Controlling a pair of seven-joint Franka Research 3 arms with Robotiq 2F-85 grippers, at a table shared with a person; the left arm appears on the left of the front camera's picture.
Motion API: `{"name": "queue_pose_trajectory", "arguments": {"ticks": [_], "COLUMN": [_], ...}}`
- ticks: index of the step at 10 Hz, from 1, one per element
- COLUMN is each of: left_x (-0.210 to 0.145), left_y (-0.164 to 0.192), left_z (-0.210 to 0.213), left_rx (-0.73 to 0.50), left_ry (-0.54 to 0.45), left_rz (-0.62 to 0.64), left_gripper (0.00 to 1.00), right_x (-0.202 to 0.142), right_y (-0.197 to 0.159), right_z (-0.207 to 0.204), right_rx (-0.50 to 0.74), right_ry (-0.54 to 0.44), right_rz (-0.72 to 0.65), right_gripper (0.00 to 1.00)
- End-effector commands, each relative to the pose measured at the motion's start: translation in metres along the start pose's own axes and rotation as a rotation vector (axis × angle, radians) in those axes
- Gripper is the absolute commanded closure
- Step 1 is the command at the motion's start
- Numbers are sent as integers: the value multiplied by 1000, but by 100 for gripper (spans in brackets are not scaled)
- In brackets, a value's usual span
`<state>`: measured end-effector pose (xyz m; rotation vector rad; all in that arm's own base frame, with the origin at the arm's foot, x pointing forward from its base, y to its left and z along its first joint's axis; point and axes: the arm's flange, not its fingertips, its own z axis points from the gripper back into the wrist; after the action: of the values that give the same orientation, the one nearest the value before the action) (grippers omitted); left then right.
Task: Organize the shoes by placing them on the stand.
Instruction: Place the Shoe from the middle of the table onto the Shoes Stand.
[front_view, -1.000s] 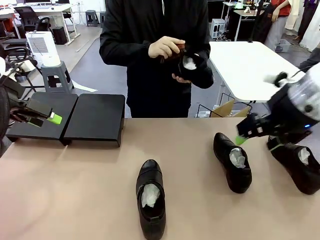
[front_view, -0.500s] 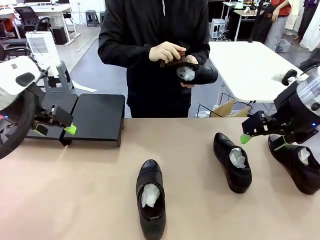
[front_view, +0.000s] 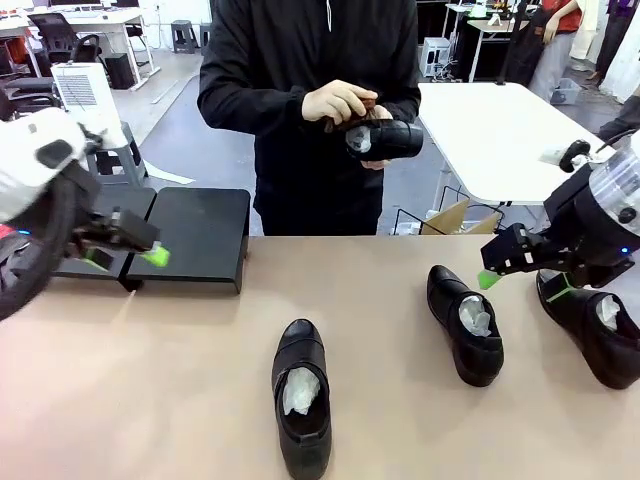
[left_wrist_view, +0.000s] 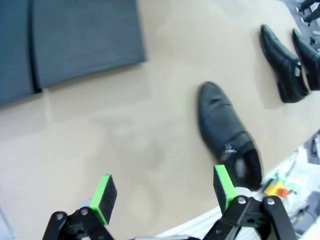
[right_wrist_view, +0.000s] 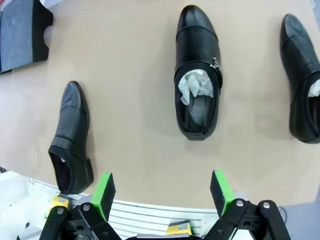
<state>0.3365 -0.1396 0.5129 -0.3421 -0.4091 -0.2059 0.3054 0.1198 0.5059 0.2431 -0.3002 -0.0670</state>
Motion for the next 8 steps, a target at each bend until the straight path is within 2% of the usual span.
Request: {"name": "queue_pose_trajectory", "arguments": {"ticks": [1, 3, 4, 5, 6, 7, 8], "left_x": [-40, -53, -47, -55, -55, -65, -70], "left_y": [-76, -125, -125, -122, -122, -136, -161], "left_z": [-23, -51, -53, -42, -42, -57, -72], "left_rx": [-35, 41, 71, 16, 16, 44, 72], "left_ry": [38, 152, 183, 108, 108, 153, 212], "left_rz": [93, 105, 127, 78, 78, 100, 61], "left_gripper": [0, 0, 0, 0, 0, 0, 0], "right_x": [2, 2, 2, 2, 2, 2, 2], "right_y": [0, 0, 0, 0, 0, 0, 0], "right_z": [0, 0, 0, 0, 0, 0, 0], "right_rx": [20, 20, 20, 20, 20, 20, 20], "right_ry": [5, 5, 5, 5, 5, 5, 5], "right_rz": [6, 6, 6, 6, 6, 6, 6], "right_gripper": [0, 0, 0, 0, 0, 0, 0]}}
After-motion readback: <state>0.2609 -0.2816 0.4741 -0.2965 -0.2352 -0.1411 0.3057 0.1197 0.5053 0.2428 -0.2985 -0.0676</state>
